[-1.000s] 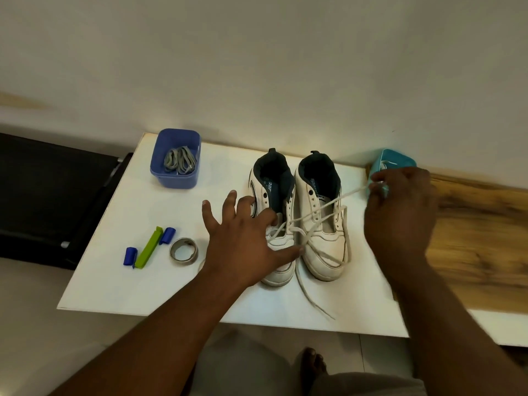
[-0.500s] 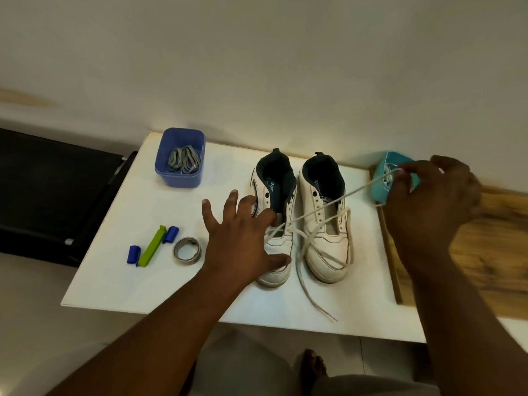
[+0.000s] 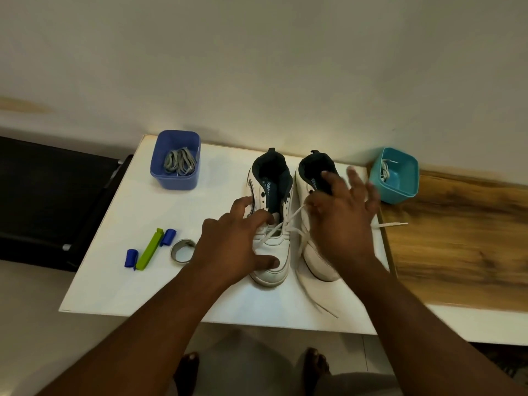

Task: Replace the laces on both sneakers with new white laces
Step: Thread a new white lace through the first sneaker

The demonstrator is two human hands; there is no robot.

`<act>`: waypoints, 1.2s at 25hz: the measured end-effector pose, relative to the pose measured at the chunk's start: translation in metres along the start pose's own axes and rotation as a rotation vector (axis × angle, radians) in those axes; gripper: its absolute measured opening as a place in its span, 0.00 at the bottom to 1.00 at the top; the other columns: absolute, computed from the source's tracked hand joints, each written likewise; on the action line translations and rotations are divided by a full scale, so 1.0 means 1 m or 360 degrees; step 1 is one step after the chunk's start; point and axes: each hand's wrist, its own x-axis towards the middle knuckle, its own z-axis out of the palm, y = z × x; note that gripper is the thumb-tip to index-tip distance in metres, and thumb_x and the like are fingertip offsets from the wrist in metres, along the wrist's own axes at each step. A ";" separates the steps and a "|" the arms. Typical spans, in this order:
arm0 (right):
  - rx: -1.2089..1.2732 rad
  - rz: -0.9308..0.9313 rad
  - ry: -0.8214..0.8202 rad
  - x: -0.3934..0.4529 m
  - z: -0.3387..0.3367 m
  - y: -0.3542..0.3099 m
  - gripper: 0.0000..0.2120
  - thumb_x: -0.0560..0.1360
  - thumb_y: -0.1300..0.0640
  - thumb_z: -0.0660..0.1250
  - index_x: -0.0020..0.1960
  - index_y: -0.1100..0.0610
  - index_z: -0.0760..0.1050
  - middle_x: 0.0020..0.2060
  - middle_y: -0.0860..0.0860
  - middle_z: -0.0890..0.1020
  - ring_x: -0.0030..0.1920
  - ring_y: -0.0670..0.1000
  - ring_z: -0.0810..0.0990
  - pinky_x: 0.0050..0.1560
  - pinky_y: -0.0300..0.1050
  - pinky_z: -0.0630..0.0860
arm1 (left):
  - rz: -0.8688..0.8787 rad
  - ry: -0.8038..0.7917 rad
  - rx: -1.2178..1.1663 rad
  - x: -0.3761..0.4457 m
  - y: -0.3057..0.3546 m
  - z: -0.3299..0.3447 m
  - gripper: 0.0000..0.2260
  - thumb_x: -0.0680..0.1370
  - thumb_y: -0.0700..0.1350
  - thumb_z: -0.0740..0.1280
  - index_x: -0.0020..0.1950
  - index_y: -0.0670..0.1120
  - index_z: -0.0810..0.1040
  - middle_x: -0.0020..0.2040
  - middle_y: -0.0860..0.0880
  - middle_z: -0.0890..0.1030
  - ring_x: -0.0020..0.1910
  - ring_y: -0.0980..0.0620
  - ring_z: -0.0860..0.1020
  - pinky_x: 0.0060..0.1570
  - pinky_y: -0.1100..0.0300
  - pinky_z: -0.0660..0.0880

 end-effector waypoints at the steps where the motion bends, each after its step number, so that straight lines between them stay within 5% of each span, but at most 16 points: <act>1: 0.0016 0.0175 0.0164 0.007 -0.011 0.012 0.04 0.78 0.51 0.69 0.50 0.48 0.82 0.71 0.54 0.75 0.78 0.63 0.62 0.76 0.69 0.53 | -0.0003 0.0017 0.0026 0.000 0.001 0.000 0.36 0.65 0.72 0.73 0.69 0.65 0.65 0.80 0.53 0.54 0.69 0.47 0.72 0.65 0.45 0.68; 3: 0.0079 0.0529 0.0405 0.017 -0.031 0.033 0.07 0.78 0.51 0.66 0.54 0.50 0.80 0.70 0.55 0.73 0.75 0.65 0.64 0.74 0.70 0.58 | -0.0012 0.0045 0.0051 0.000 0.002 0.001 0.36 0.65 0.72 0.72 0.69 0.65 0.65 0.80 0.53 0.55 0.69 0.47 0.72 0.66 0.44 0.66; 5: 0.0139 0.0629 0.0309 0.014 -0.032 0.033 0.12 0.77 0.51 0.67 0.60 0.48 0.79 0.74 0.57 0.68 0.78 0.66 0.58 0.76 0.71 0.54 | -0.0014 0.0061 0.0027 0.001 0.001 0.002 0.36 0.64 0.72 0.73 0.69 0.65 0.65 0.80 0.53 0.56 0.69 0.47 0.72 0.67 0.44 0.64; 7: 0.0125 0.0288 -0.0015 0.000 -0.012 0.010 0.16 0.77 0.50 0.71 0.64 0.46 0.78 0.79 0.57 0.63 0.81 0.65 0.50 0.77 0.68 0.45 | -0.0008 0.0051 -0.0001 0.002 0.000 0.003 0.37 0.64 0.72 0.74 0.70 0.66 0.65 0.80 0.53 0.55 0.69 0.47 0.72 0.66 0.44 0.65; 10: 0.0111 -0.0164 -0.0306 -0.011 0.015 -0.017 0.07 0.78 0.50 0.70 0.54 0.46 0.84 0.80 0.56 0.64 0.82 0.64 0.48 0.78 0.66 0.42 | -0.0022 0.0048 0.0017 0.004 0.001 0.003 0.38 0.63 0.73 0.74 0.70 0.66 0.64 0.80 0.53 0.55 0.69 0.47 0.72 0.66 0.45 0.66; 16: 0.0160 -0.0116 -0.0432 -0.004 0.009 -0.017 0.06 0.79 0.47 0.69 0.51 0.44 0.85 0.79 0.52 0.66 0.83 0.60 0.48 0.79 0.64 0.41 | -0.0009 0.0068 -0.0002 0.004 -0.002 0.003 0.38 0.63 0.73 0.73 0.69 0.65 0.65 0.79 0.54 0.55 0.69 0.48 0.72 0.65 0.45 0.66; 21: -0.0164 0.0183 -0.0021 0.005 -0.015 0.015 0.07 0.77 0.55 0.70 0.54 0.52 0.83 0.69 0.58 0.74 0.76 0.65 0.63 0.76 0.69 0.54 | -0.0024 0.0123 0.0060 0.001 0.001 0.002 0.36 0.63 0.74 0.73 0.67 0.65 0.67 0.78 0.54 0.59 0.68 0.47 0.72 0.64 0.44 0.66; 24: -0.0106 0.0170 -0.0007 0.000 -0.007 0.008 0.10 0.78 0.56 0.68 0.59 0.55 0.80 0.72 0.61 0.70 0.77 0.67 0.59 0.75 0.70 0.56 | -0.0010 0.0151 0.0062 0.002 0.001 0.004 0.36 0.63 0.73 0.73 0.68 0.65 0.66 0.77 0.53 0.59 0.68 0.47 0.72 0.65 0.44 0.67; 27: 0.0044 -0.0068 -0.0177 -0.003 0.006 -0.006 0.16 0.77 0.53 0.71 0.64 0.48 0.79 0.79 0.58 0.63 0.81 0.64 0.50 0.77 0.67 0.47 | -0.0006 0.0142 0.0080 0.002 0.001 0.007 0.39 0.65 0.74 0.71 0.72 0.66 0.63 0.78 0.52 0.58 0.71 0.46 0.69 0.66 0.44 0.66; 30: 0.0054 -0.0124 -0.0293 -0.001 0.007 -0.007 0.05 0.77 0.50 0.72 0.52 0.45 0.84 0.79 0.54 0.66 0.82 0.63 0.50 0.78 0.68 0.45 | -0.0002 0.0143 0.0126 0.002 0.001 0.007 0.39 0.65 0.74 0.70 0.73 0.65 0.63 0.79 0.51 0.58 0.72 0.45 0.67 0.67 0.44 0.65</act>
